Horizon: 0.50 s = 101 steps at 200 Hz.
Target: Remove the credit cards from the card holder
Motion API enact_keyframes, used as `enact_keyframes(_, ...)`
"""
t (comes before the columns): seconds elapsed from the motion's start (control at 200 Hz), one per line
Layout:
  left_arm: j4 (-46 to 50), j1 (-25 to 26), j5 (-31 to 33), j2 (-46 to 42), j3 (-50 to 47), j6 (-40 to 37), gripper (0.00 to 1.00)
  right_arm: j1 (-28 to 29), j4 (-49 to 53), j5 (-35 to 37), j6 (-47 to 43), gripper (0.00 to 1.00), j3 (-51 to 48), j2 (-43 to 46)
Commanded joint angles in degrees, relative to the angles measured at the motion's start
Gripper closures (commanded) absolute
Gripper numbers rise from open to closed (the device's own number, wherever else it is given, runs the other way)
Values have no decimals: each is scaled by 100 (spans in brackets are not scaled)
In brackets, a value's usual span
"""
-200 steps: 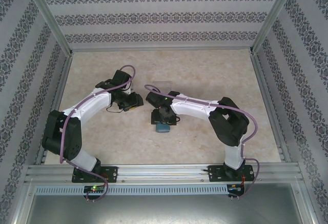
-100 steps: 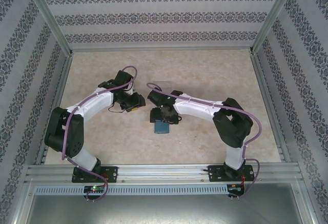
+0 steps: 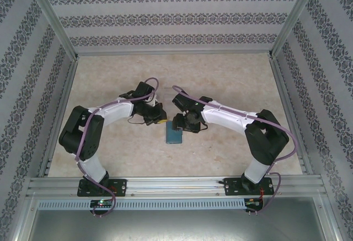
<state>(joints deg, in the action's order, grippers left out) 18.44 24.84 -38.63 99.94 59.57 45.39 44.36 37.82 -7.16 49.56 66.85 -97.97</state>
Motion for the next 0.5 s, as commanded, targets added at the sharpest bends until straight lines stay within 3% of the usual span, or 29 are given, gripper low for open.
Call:
enact_keyframes(0.0,-340,108,-258,197,6,195,100,-49,-36,-157,-96,44,45,-17)
enact_keyframes(0.22,-91,111,-222,479,35,-7,100,-49,-148,-316,-85,57,194,-267)
enact_keyframes(0.5,-69,109,-295,692,85,-115,100,-6,-127,-383,-104,59,498,-663)
